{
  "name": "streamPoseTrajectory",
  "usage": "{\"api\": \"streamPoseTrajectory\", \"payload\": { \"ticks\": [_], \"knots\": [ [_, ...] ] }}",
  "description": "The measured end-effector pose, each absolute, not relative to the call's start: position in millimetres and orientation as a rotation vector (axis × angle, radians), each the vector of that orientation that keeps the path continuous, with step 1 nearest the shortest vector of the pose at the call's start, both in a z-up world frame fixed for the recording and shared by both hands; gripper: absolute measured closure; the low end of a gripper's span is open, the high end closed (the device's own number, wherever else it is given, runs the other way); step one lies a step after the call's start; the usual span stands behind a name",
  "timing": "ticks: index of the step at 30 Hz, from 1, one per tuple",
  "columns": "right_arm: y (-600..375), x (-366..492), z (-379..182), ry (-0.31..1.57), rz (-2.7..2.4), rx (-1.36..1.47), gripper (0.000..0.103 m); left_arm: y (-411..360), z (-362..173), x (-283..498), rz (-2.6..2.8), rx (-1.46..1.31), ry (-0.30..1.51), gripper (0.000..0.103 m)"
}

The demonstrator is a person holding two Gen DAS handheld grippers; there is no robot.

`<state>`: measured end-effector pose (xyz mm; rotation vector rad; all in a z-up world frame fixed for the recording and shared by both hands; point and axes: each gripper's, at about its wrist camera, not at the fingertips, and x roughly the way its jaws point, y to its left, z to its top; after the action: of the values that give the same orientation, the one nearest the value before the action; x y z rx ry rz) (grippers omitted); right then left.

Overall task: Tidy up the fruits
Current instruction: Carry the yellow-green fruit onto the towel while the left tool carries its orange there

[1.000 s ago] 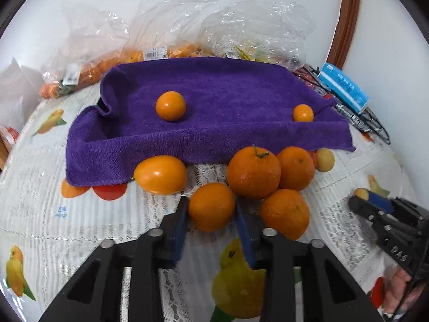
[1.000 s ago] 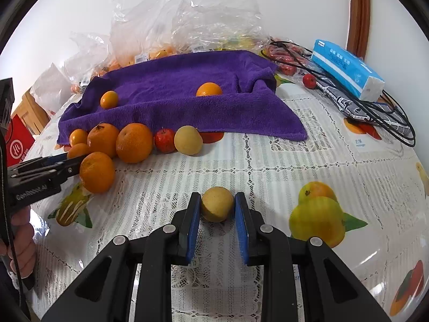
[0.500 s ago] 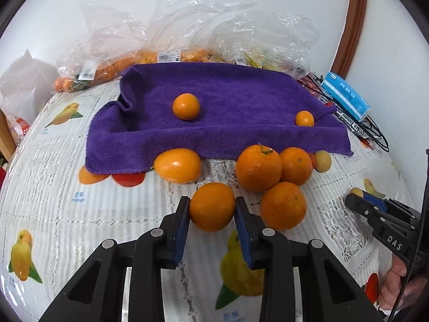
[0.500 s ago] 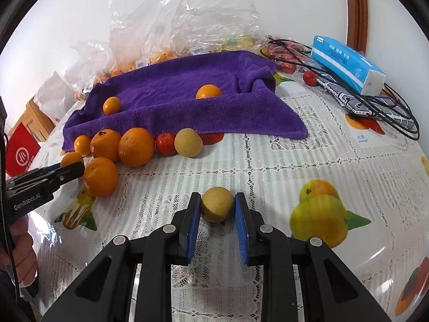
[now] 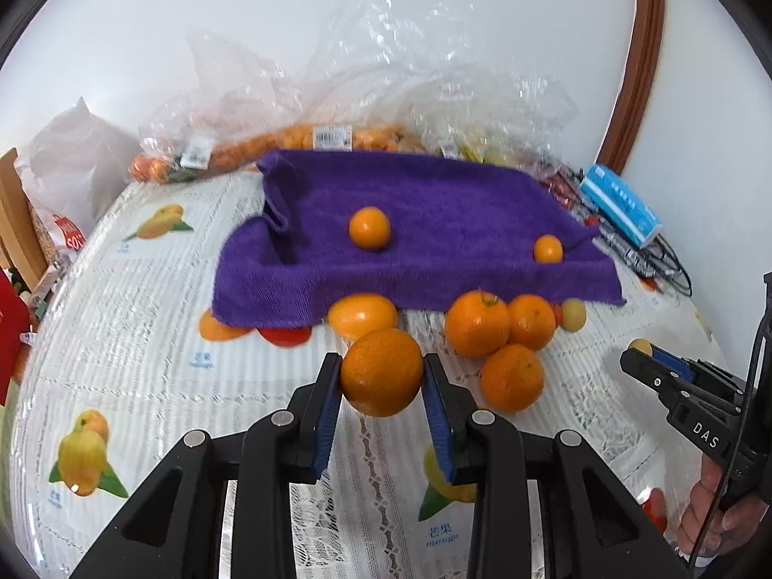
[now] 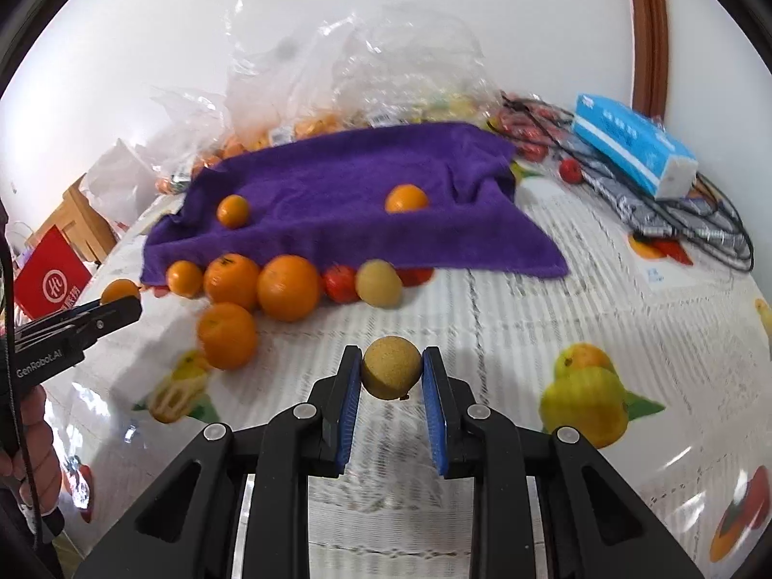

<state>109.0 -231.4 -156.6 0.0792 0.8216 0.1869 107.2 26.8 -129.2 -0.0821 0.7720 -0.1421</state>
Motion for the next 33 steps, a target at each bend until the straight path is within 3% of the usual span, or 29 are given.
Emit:
{"api": "streamPoseTrajectory", "payload": {
  "ticks": [18,33],
  "knots": [
    [-210.1,170.3,-78.3,0.638,0.184,0.034,0.078,38.2,-81.7,162.0,-0.055,-0.084,0.641,0.071],
    [-203.5,235.9,-81.6,0.617,0.224,0.086,0.078,49.4,-100.5,226.1,-0.019,-0.17,0.612,0.071]
  ]
}}
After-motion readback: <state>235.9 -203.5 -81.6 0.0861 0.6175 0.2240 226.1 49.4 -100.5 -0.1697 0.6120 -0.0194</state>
